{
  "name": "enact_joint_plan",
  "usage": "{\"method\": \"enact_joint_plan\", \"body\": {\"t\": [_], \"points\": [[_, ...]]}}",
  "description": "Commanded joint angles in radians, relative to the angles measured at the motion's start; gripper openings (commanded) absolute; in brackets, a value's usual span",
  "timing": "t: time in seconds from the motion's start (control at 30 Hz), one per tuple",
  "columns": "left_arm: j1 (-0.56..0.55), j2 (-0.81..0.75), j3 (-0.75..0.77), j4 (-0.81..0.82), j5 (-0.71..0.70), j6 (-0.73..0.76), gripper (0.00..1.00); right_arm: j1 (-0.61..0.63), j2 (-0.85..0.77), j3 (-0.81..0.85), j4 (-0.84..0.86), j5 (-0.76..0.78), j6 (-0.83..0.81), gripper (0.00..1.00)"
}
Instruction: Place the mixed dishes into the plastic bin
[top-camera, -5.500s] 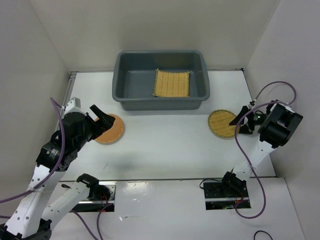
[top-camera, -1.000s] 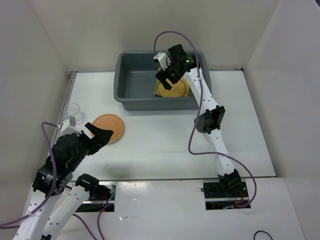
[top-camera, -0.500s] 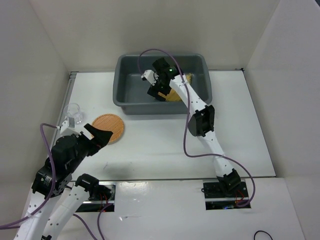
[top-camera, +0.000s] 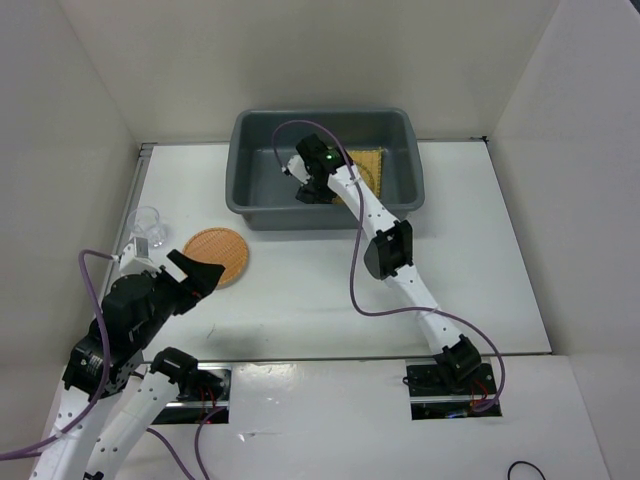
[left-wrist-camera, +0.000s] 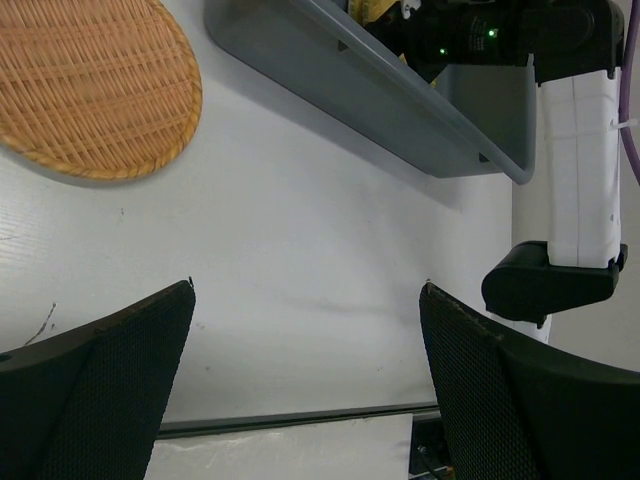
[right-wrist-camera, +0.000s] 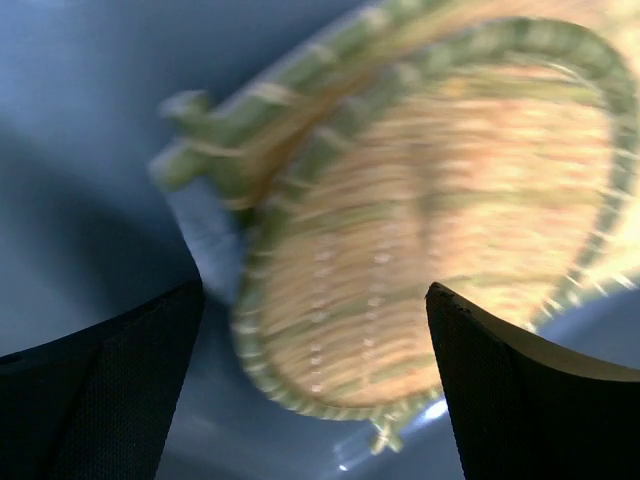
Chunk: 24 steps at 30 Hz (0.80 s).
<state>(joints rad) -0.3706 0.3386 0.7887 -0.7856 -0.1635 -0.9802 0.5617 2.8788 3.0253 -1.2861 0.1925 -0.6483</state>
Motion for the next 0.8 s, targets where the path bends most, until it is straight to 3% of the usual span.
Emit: {"method": "enact_joint_plan", "body": {"t": [0.0, 0.33, 0.5, 0.77], "points": [[0.004, -0.013, -0.006, 0.019, -0.013, -0.021, 0.99, 0.010, 0.017, 0.099, 0.031, 0.169, 0.038, 0.96], [0.004, -0.013, -0.006, 0.019, -0.013, -0.021, 0.99, -0.039, -0.041, 0.112, 0.228, 0.277, 0.089, 0.96], [0.004, -0.032, -0.006, 0.019, -0.013, -0.021, 0.99, -0.049, -0.107, 0.112, 0.090, -0.038, 0.067, 0.96], [0.004, -0.023, -0.016, 0.028, -0.013, -0.020, 0.99, -0.059, -0.107, 0.112, 0.041, -0.073, 0.091, 0.96]]}}
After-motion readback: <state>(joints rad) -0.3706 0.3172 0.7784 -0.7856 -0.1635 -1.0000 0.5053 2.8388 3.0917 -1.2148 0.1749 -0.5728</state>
